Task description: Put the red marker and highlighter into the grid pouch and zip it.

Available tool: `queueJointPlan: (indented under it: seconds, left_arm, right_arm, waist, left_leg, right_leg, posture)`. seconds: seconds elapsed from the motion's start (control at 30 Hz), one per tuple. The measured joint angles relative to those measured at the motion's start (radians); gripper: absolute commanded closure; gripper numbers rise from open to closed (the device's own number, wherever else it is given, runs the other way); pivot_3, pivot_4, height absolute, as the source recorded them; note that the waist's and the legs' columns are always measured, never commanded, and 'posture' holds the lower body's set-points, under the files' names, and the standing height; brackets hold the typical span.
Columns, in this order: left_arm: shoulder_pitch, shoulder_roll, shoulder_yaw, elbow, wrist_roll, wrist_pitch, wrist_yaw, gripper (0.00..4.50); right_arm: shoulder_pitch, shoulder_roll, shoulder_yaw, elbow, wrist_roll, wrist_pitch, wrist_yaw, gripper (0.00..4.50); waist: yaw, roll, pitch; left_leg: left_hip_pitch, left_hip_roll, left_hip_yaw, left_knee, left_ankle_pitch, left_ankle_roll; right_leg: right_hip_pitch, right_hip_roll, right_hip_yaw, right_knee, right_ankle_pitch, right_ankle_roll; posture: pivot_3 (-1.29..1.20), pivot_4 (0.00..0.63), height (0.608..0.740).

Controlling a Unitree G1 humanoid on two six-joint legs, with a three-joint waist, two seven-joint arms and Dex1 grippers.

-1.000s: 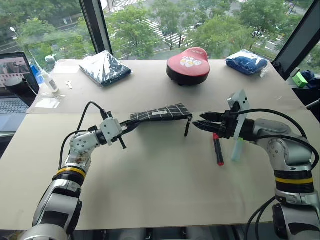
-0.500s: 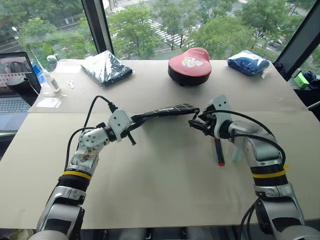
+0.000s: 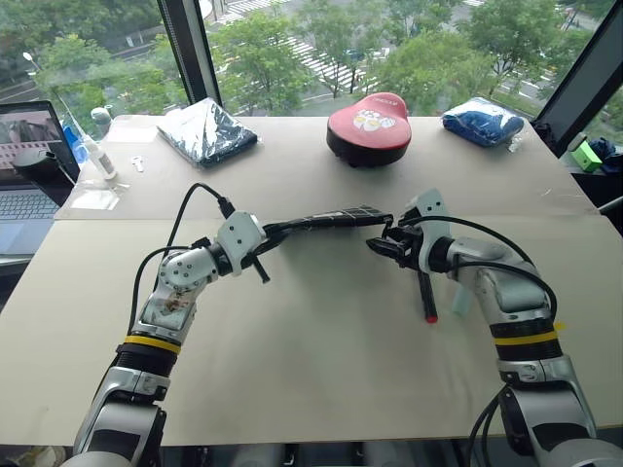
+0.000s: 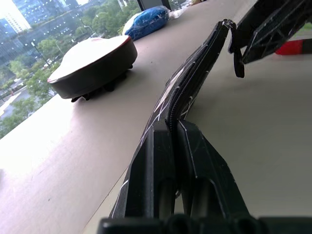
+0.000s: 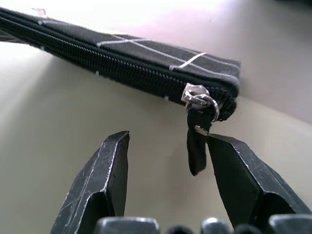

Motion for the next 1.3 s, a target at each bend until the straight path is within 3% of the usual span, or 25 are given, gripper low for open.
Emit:
queueJointPlan:
  seconds: [0.13,0.27,0.43,0.7,0.93,1.03,1.3]
  left_arm:
    - [0.003,-0.004,0.014,-0.016,0.000,0.016,0.001,4.50]
    - [0.010,-0.006,0.016,-0.024,0.000,0.024,0.001,4.50]
    - [0.021,-0.007,0.019,-0.037,0.008,0.035,0.008,4.50]
    - [0.044,-0.008,0.026,-0.065,0.018,0.040,0.024,4.50]
    - [0.048,-0.012,0.031,-0.068,0.024,0.058,0.026,4.50]
    - [0.047,-0.019,0.032,-0.068,0.025,0.060,0.023,4.50]
    - [0.047,-0.022,0.032,-0.067,0.025,0.065,0.014,4.50]
  right_arm:
    - [-0.039,0.003,-0.001,0.075,-0.024,-0.041,-0.013,1.70]
    - [-0.057,0.020,-0.002,0.099,-0.029,-0.066,-0.010,2.73]
    - [-0.077,0.033,-0.003,0.105,-0.025,-0.086,0.011,4.46]
    - [-0.116,0.052,0.000,0.148,-0.043,-0.101,0.023,4.46]
    - [-0.180,0.097,0.084,0.202,-0.118,-0.106,0.003,4.46]
    - [-0.273,0.136,0.144,0.274,-0.161,-0.123,0.010,4.46]
    - [-0.335,0.148,0.171,0.318,-0.196,-0.169,0.073,4.46]
  waist:
    - [-0.003,0.000,0.000]
    - [-0.007,0.000,0.000]
    - [-0.007,0.000,0.000]
    - [-0.012,0.000,0.000]
    - [-0.016,0.000,0.000]
    - [-0.024,0.000,0.000]
    - [-0.023,0.000,0.000]
  left_leg:
    - [0.000,0.000,0.000,-0.001,0.000,0.000]
    - [0.000,0.000,0.000,-0.002,0.000,-0.001]
    - [0.000,0.000,0.000,-0.001,0.000,0.000]
    - [0.001,0.000,0.000,-0.002,0.001,-0.001]
    - [0.000,0.000,0.000,-0.003,0.001,-0.002]
    - [0.000,0.000,0.000,-0.004,0.001,-0.002]
    - [0.000,-0.001,-0.001,-0.006,0.002,-0.003]
  right_leg:
    - [0.000,0.000,0.000,0.000,0.000,0.000]
    - [0.000,0.000,0.000,0.000,0.000,0.000]
    - [0.000,0.000,0.000,0.000,0.000,0.000]
    - [-0.001,0.000,0.000,0.000,0.000,0.000]
    - [-0.001,0.000,0.000,0.001,0.000,0.000]
    - [-0.002,0.000,0.000,0.001,0.000,0.000]
    - [-0.002,0.000,0.000,0.001,0.000,0.000]
  posture:
    - [0.00,0.150,0.740]
    - [0.00,0.150,0.740]
    - [0.00,0.150,0.740]
    - [0.00,0.150,0.740]
    - [0.00,0.150,0.740]
    - [0.00,0.150,0.740]
    - [0.00,0.150,0.740]
